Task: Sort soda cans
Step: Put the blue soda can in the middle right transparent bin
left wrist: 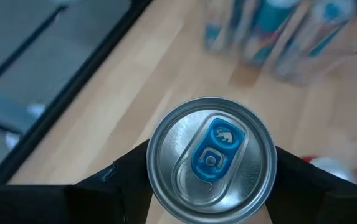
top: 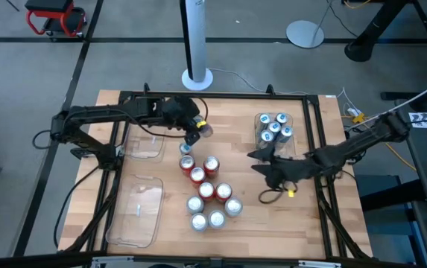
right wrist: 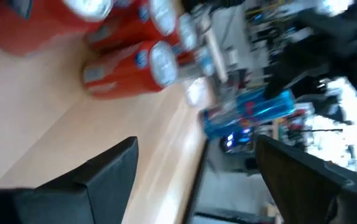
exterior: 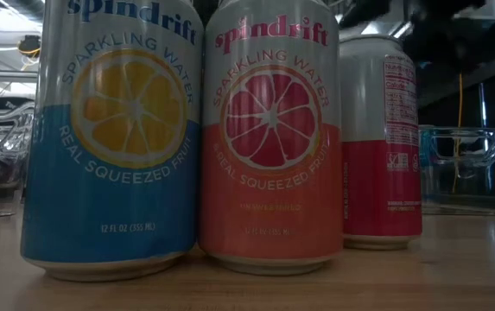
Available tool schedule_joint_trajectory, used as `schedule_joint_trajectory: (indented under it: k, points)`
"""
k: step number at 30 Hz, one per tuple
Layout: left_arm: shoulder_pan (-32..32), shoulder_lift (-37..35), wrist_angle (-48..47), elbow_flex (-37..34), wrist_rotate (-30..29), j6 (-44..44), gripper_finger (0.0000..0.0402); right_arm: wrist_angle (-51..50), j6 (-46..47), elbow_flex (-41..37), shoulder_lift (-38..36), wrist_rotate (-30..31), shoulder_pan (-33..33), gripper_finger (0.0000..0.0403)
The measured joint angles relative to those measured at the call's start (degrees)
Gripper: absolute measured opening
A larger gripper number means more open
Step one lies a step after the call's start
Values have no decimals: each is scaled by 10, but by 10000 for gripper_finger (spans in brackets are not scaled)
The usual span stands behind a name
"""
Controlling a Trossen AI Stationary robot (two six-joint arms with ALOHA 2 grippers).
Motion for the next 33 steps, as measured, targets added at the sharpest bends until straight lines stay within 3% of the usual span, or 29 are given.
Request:
schedule_joint_trajectory:
  k: [11,22,29,33]
  points:
    - [-76,62,27,90,-2,38,229,-2,-28,6,-89,14,27,321]
    - [-169,112,76,126,-6,120,229,42,12,6,-57,7,27,321]
    - [-193,142,123,126,-48,155,229,149,22,6,-28,-36,27,321]
    - [-202,145,143,126,-84,177,229,168,92,6,-5,-18,19,321]
